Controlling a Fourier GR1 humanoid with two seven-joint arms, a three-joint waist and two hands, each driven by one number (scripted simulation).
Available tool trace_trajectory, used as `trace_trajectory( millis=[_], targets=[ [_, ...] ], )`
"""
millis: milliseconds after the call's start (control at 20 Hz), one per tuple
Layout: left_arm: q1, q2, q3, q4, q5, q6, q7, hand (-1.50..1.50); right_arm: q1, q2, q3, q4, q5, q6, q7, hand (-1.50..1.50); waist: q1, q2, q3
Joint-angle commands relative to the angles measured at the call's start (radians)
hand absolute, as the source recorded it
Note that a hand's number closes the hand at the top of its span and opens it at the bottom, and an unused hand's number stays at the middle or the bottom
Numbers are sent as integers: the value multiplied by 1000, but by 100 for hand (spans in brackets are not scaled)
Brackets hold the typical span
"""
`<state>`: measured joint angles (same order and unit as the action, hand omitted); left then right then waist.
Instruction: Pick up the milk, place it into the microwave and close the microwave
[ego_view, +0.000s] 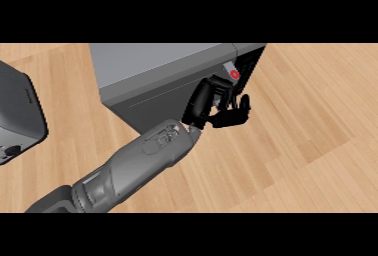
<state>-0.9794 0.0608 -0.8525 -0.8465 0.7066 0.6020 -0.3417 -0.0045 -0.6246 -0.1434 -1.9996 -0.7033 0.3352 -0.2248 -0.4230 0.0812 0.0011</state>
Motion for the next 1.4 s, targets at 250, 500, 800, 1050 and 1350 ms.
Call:
trace_trajectory(
  millis=[250, 500, 800, 1050, 1350],
  targets=[
    [-104, -58, -1, 40, 23, 2, 4, 150, -20, -19, -18, 16, -50, 9, 22, -150, -28, 11, 3],
    [-107, -57, -10, 43, 27, 4, -7, 150, -40, -39, -29, 24, -80, 24, 34, -150, -29, 18, 3],
    [-61, -60, 105, 134, 100, 180, 12, 150, -34, -46, -71, 30, -108, 10, 37, -150, 34, 3, 2],
    [-59, -48, 90, 179, 120, 137, 0, 150, -33, -70, -130, 24, -128, -12, 47, -150, 69, 0, -2],
    [-45, 3, 41, 222, 146, 63, -7, 150, -8, -77, -159, 8, -139, -19, 56, -150, 103, 7, -2]
  ],
)
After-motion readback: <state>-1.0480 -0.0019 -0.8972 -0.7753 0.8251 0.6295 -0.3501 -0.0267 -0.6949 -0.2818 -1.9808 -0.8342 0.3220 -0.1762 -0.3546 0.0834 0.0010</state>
